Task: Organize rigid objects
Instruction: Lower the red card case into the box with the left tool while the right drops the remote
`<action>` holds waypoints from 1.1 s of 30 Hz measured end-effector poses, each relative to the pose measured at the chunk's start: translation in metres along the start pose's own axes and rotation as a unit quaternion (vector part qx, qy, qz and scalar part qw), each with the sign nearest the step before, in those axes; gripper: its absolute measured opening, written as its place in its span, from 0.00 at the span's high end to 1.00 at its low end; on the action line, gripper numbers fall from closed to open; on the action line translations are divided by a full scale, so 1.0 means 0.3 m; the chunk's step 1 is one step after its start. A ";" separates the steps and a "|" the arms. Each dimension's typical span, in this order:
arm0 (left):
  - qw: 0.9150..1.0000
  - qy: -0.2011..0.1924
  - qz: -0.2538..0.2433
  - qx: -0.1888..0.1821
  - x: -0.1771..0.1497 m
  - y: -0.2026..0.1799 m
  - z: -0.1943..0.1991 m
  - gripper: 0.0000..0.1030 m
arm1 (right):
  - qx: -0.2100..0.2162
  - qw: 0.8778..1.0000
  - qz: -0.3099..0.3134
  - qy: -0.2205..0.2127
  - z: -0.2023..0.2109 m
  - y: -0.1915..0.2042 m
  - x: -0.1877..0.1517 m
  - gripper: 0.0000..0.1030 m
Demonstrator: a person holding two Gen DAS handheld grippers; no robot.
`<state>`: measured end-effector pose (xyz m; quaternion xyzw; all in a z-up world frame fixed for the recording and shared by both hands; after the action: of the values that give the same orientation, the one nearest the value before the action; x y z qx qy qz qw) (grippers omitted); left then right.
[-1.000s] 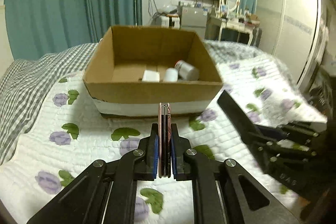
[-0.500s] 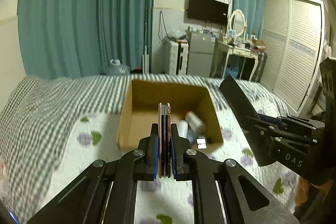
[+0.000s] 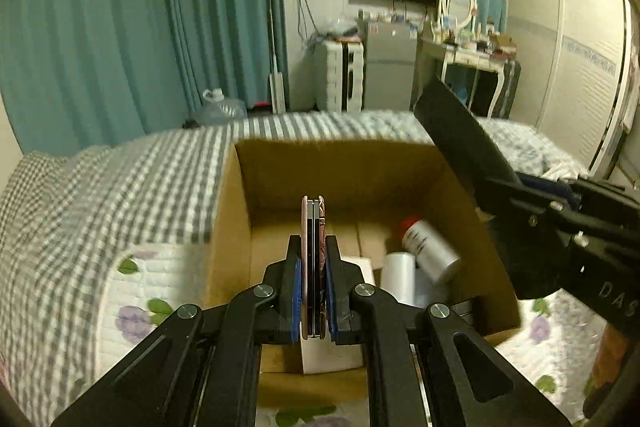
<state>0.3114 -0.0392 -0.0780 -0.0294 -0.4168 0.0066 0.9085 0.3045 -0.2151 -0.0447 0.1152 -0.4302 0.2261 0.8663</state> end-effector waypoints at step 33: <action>0.999 -0.035 0.021 0.022 0.042 0.082 0.077 0.46 | 0.031 0.998 -0.029 0.051 -0.215 0.036 -0.063 0.80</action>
<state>0.3024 -0.0131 -0.0549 -0.0185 -0.4470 0.0361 0.8936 0.3339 -0.1859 -0.0985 0.1429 -0.3745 0.2200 0.8893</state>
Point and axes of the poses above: each gripper's, at about its wrist camera, not at the fingertips, and z roughly against the way its jaws point, y to its left, x to its top, the point moved 8 cm from there along -z, roughly the way its jaws point, and after that the axes turned 8 degrees about z, right-handed, at the moved point
